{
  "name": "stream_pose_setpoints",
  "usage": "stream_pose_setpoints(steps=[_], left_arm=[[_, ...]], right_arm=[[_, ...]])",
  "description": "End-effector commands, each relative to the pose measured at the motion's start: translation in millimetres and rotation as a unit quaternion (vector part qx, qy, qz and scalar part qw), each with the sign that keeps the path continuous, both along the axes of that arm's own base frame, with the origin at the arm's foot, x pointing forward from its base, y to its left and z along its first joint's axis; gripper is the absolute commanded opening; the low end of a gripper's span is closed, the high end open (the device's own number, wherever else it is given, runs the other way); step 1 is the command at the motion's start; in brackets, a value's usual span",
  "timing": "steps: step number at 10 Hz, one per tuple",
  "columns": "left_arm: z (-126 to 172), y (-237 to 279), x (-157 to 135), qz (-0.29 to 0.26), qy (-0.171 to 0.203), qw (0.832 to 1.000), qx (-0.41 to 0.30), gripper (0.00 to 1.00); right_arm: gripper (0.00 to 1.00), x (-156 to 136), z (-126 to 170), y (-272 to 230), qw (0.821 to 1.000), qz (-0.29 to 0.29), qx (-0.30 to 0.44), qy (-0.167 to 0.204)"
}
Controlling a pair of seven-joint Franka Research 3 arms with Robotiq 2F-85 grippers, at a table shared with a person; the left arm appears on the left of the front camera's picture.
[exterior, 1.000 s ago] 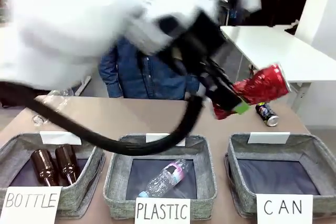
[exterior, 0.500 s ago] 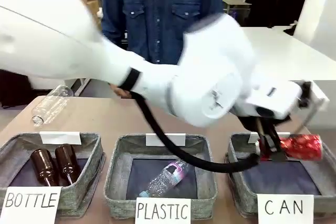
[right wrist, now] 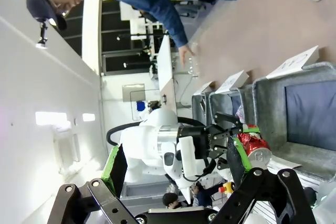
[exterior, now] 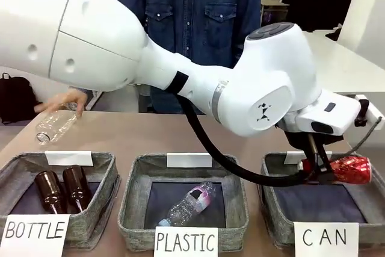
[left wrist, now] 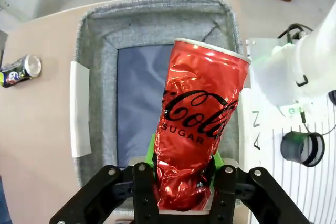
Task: Sort the can waste into the basket.
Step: Pick up the can waste from the table and place it in the right Fabric basket.
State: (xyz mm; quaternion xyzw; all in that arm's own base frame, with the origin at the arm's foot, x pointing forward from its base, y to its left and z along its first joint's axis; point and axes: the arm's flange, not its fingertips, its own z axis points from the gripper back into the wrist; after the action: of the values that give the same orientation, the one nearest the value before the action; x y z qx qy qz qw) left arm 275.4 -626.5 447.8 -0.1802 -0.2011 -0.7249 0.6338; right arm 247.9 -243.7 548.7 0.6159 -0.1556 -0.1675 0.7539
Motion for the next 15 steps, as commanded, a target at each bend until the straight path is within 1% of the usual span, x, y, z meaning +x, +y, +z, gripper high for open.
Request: stream_pose_setpoints(steps=[1,2,3,6,8,10,11,12,13,14,15], left_arm=[[0,-2,1,0.009,-0.008,1.000,0.007,0.96],[0,0,1,0.011,-0.010,1.000,0.005,0.96],[0,1,0,0.011,-0.010,1.000,0.004,1.00],[4,10,5,0.018,-0.008,1.000,-0.003,1.00],[11,18,8,0.025,-0.004,1.000,-0.013,1.00],[19,29,12,0.038,0.010,0.999,-0.033,1.00],[29,41,7,0.042,0.033,0.998,-0.022,1.00],[49,68,-4,0.002,0.082,0.997,-0.001,1.00],[75,108,-18,-0.014,0.089,0.996,0.026,1.00],[105,165,-41,-0.043,0.123,0.990,0.060,1.00],[121,215,-67,-0.033,0.122,0.990,0.068,1.00]], right_arm=[[1.00,-1,1,2,1.000,-0.005,-0.001,-0.002],[1.00,-1,1,2,1.000,-0.005,-0.001,-0.002],[1.00,-1,1,2,1.000,-0.005,-0.001,-0.002],[1.00,-1,1,2,1.000,-0.005,-0.001,-0.002],[1.00,-1,1,2,1.000,-0.005,-0.001,-0.002],[1.00,0,0,0,1.000,0.000,0.000,0.000],[1.00,1,-2,3,1.000,0.016,-0.012,0.004],[1.00,7,-4,7,1.000,0.025,-0.010,0.012],[1.00,15,-5,11,0.999,0.040,-0.012,0.019],[1.00,26,-4,18,0.998,0.056,-0.015,0.023],[1.00,37,-4,24,0.997,0.071,-0.015,0.028]])
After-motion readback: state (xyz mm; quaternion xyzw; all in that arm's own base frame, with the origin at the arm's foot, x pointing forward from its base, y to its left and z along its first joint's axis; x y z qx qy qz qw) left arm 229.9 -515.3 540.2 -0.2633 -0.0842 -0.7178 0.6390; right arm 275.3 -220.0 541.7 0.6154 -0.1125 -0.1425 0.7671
